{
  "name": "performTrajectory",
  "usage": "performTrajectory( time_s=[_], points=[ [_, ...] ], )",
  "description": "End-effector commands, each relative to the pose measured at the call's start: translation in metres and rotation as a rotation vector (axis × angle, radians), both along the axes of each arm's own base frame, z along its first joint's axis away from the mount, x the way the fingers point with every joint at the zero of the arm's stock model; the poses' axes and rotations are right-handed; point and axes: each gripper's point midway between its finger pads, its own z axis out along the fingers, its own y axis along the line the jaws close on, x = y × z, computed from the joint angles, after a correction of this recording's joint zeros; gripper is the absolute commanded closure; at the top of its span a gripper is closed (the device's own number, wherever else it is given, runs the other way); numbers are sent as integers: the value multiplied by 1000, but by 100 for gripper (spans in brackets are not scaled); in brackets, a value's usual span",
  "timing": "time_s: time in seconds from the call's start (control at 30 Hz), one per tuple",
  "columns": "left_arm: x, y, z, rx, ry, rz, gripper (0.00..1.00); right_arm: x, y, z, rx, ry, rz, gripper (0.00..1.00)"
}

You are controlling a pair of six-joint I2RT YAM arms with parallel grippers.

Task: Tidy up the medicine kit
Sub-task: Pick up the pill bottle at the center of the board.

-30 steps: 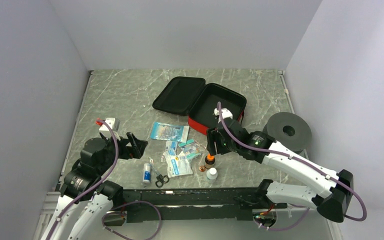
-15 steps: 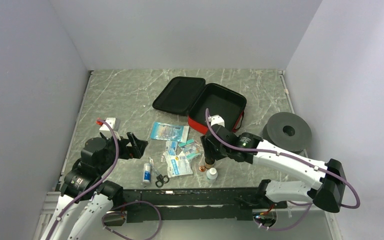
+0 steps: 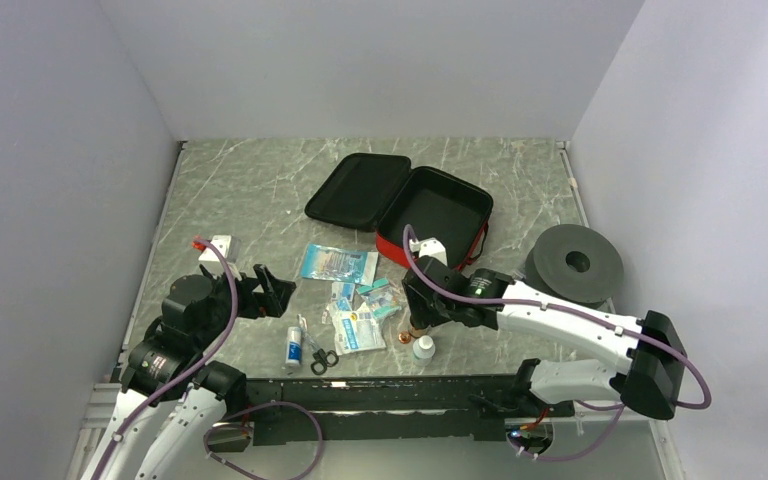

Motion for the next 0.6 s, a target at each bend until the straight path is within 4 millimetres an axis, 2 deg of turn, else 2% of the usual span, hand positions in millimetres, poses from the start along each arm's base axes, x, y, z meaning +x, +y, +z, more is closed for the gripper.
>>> performTrajectory(
  time_s=[0.0, 0.57],
  points=[
    [3, -1, 16, -22, -29, 6, 1, 3, 8, -1, 26, -11, -13, 46],
    [3, -1, 14, -20, -23, 7, 1, 8, 21, -2, 34, -19, 1, 58]
  ],
)
